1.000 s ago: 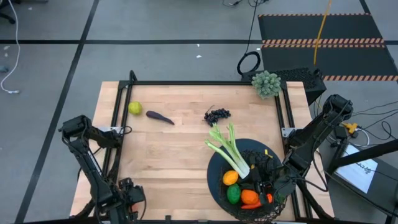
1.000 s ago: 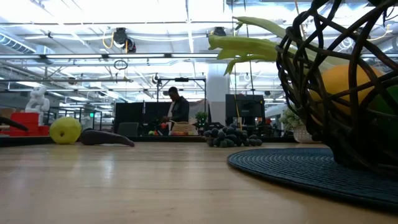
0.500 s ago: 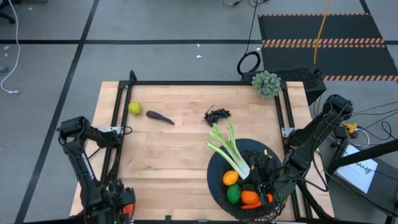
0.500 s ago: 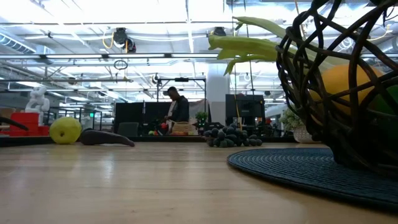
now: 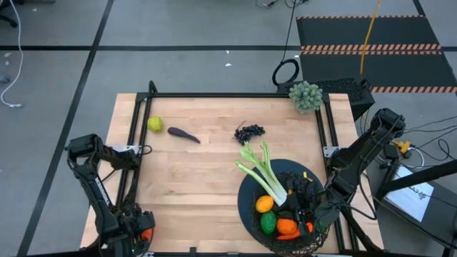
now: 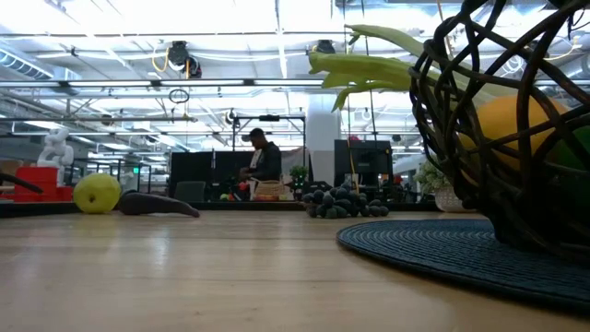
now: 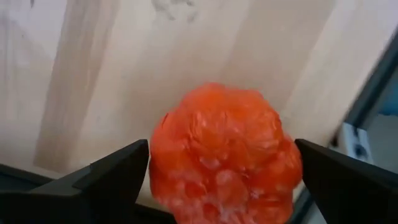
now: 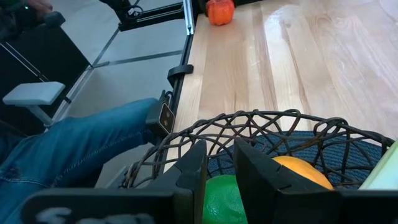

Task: Build produce basket
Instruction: Put the pumpkin into the wire basket

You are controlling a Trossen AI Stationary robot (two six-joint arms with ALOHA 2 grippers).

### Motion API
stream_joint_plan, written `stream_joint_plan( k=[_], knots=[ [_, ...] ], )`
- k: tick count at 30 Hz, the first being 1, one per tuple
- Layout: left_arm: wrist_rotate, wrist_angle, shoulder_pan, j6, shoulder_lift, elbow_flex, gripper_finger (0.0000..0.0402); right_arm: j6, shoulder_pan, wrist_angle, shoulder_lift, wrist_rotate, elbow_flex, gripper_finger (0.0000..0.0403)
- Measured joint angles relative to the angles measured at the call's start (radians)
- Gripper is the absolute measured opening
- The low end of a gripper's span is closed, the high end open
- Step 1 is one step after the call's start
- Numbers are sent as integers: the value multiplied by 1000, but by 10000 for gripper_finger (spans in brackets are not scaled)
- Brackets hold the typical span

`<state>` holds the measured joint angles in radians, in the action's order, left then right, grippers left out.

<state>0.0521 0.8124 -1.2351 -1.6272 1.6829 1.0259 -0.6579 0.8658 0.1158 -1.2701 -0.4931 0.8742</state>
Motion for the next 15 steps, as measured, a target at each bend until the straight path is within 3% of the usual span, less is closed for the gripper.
stream_joint_plan(
  k=[10,15],
  knots=[
    [0,-8,62,49,0,-21,320,3,0,0,0,-1,0,73],
    [48,-54,121,108,-7,-21,331,39,0,-21,0,-7,0,73]
  ],
)
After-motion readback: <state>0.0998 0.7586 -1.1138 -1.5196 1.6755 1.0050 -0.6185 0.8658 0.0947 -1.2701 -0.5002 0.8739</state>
